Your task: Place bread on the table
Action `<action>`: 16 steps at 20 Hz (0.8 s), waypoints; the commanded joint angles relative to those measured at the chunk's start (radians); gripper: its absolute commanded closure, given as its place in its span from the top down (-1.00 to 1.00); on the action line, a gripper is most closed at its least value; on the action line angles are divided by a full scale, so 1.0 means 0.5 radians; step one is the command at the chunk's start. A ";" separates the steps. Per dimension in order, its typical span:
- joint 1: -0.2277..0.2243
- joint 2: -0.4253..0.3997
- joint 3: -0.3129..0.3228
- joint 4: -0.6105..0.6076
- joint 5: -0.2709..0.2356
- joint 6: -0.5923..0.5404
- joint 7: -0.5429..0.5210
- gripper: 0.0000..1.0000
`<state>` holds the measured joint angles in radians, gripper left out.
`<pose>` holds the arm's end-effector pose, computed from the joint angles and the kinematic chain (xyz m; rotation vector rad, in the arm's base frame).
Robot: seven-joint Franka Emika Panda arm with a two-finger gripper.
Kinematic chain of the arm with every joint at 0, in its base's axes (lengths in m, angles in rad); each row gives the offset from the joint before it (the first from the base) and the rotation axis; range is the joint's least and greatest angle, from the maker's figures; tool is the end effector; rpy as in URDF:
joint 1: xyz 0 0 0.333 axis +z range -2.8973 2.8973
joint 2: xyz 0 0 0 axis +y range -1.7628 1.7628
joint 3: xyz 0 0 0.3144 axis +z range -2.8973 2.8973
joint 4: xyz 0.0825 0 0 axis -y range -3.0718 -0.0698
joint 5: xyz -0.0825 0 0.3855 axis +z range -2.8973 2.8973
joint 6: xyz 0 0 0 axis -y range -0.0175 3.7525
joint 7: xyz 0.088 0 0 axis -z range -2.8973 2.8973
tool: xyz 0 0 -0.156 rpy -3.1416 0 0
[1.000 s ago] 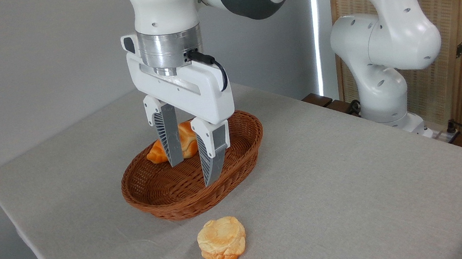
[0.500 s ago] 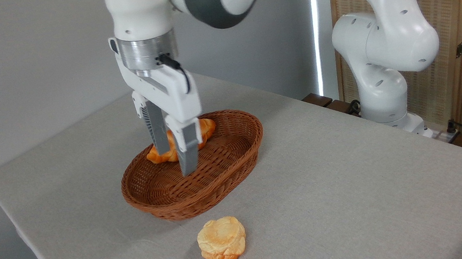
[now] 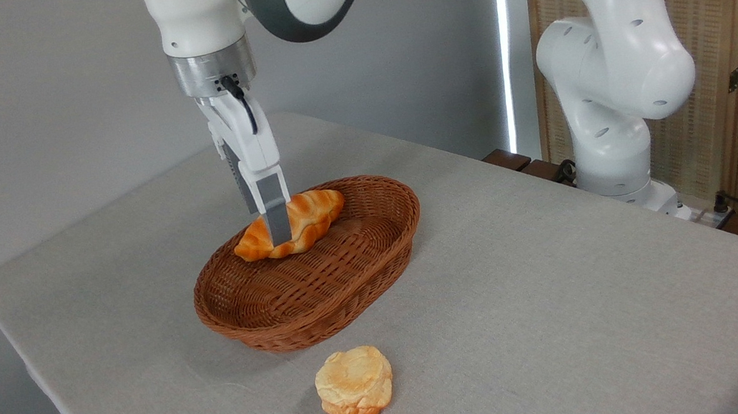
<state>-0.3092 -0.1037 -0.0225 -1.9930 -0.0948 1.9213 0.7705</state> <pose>0.5018 -0.1847 0.4592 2.6338 -1.5626 0.0769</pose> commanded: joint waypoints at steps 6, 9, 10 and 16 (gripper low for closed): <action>-0.188 -0.007 0.020 -0.070 -0.034 -0.048 -0.120 1.00; -0.213 -0.007 0.011 -0.076 -0.034 -0.048 -0.234 1.00; -0.222 -0.004 0.011 -0.076 -0.034 -0.048 -0.267 1.00; -0.244 0.039 0.011 -0.094 -0.022 -0.032 -0.274 1.00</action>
<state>-0.4253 -0.0953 -0.0235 -2.0381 -0.0948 1.9148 0.6453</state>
